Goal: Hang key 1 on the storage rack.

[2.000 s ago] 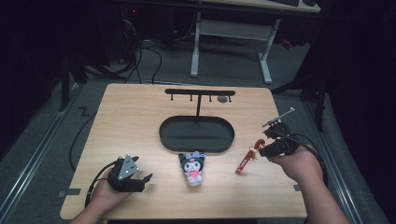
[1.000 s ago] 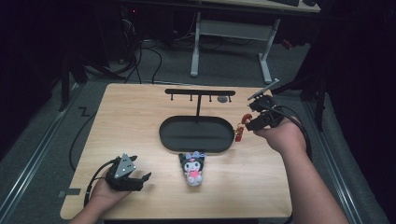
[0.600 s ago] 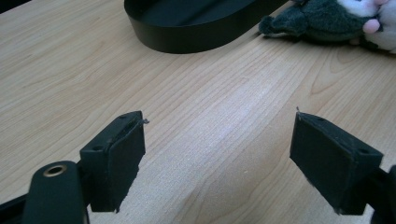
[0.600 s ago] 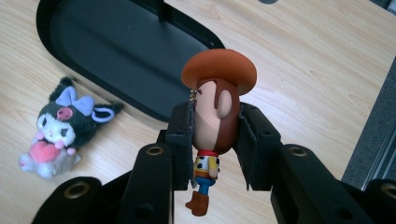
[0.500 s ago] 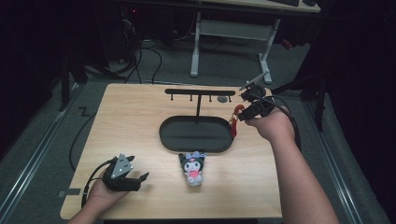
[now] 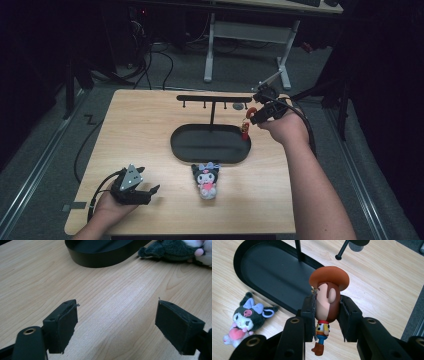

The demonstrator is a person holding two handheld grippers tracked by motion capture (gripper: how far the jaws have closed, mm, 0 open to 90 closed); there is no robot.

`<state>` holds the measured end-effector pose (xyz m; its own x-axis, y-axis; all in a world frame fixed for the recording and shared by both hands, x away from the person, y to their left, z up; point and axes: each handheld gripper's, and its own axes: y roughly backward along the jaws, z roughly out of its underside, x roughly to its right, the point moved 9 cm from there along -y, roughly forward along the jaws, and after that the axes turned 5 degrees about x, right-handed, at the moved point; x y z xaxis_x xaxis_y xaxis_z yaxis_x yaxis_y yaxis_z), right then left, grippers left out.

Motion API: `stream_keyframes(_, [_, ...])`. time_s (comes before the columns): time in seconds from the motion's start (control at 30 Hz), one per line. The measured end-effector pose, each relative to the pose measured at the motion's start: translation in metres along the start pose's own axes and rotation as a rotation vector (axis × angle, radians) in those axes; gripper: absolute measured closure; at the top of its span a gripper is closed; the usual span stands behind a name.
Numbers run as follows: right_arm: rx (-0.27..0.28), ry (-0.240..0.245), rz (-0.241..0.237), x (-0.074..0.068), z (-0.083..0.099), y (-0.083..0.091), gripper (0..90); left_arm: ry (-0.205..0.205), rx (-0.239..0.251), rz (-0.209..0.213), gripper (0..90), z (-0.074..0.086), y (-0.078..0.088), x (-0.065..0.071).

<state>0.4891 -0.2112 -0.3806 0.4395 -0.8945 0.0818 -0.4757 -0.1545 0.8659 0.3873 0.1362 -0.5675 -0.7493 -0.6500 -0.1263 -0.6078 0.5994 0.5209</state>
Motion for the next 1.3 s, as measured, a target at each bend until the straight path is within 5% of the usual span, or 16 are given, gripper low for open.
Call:
stream_keyframes(0.43, [0.023,-0.001,0.018,0.002,-0.023,0.001,68.4,-0.001,-0.008,0.006,18.8,0.002,0.000,0.000])
stream_keyframes(1.3, [0.024,-0.050,0.070,0.022,-0.032,-0.013,68.4,0.000,-0.013,0.006,18.9,0.003,0.000,-0.001])
